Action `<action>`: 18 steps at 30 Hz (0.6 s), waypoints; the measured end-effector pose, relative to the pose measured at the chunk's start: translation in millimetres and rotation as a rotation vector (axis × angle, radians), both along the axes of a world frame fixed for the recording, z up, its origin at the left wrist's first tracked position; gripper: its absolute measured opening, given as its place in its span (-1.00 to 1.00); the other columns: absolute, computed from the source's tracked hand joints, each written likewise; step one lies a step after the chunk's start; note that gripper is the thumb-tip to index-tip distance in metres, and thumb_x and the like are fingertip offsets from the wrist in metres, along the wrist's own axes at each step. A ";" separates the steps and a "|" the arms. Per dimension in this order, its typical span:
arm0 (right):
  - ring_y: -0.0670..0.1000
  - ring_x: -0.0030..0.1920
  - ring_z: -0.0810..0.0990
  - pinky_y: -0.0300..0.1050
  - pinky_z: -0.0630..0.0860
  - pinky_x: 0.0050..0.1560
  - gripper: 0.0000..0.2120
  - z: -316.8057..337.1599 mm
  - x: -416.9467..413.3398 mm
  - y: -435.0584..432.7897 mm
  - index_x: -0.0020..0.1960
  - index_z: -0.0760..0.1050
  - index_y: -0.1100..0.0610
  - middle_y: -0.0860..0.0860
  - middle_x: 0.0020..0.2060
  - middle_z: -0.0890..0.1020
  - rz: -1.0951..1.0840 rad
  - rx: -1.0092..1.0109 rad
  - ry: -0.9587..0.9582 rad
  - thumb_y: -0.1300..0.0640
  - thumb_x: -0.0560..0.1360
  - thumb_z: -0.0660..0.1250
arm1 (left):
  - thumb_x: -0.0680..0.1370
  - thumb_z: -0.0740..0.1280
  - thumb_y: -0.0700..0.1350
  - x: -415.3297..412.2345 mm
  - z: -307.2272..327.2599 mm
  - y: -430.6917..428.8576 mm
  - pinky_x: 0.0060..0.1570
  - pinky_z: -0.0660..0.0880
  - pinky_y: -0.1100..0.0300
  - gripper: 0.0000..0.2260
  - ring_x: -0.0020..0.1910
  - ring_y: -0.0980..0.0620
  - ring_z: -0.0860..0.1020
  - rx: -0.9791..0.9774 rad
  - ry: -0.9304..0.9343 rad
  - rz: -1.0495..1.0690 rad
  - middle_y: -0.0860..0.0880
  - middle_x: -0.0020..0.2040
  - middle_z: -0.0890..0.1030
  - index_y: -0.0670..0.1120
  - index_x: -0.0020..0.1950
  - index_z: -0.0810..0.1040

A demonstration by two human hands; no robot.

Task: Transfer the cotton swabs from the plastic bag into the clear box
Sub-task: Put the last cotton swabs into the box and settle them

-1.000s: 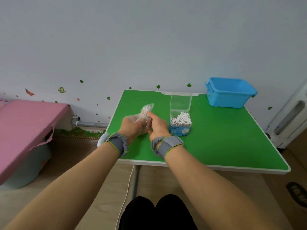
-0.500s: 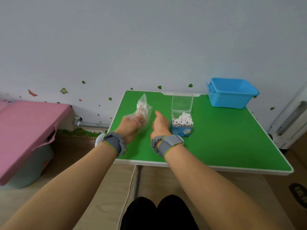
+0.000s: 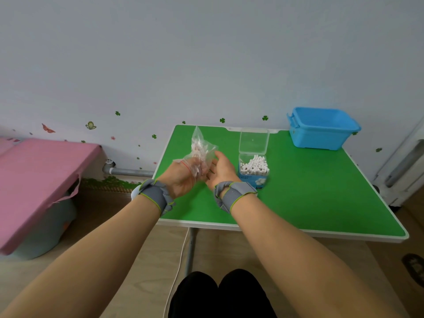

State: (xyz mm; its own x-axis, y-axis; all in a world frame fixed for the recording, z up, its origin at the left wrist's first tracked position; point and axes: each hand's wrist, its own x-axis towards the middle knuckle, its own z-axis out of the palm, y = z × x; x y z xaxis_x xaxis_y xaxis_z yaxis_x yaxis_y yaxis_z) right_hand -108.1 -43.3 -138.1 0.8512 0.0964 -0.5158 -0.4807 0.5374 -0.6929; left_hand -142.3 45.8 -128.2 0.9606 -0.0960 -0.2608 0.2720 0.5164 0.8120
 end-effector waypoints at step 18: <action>0.28 0.37 0.39 0.25 0.29 0.39 -0.62 -1.5 20.9 -2.8 0.34 0.40 0.20 0.29 0.35 0.41 -0.128 0.072 -0.044 0.03 0.60 0.21 | 0.58 0.24 -0.24 -4.3 -3.2 14.0 -0.46 0.45 0.36 -0.88 -0.44 0.16 0.50 0.237 0.027 -0.141 0.02 -0.38 0.54 -0.19 -0.11 0.55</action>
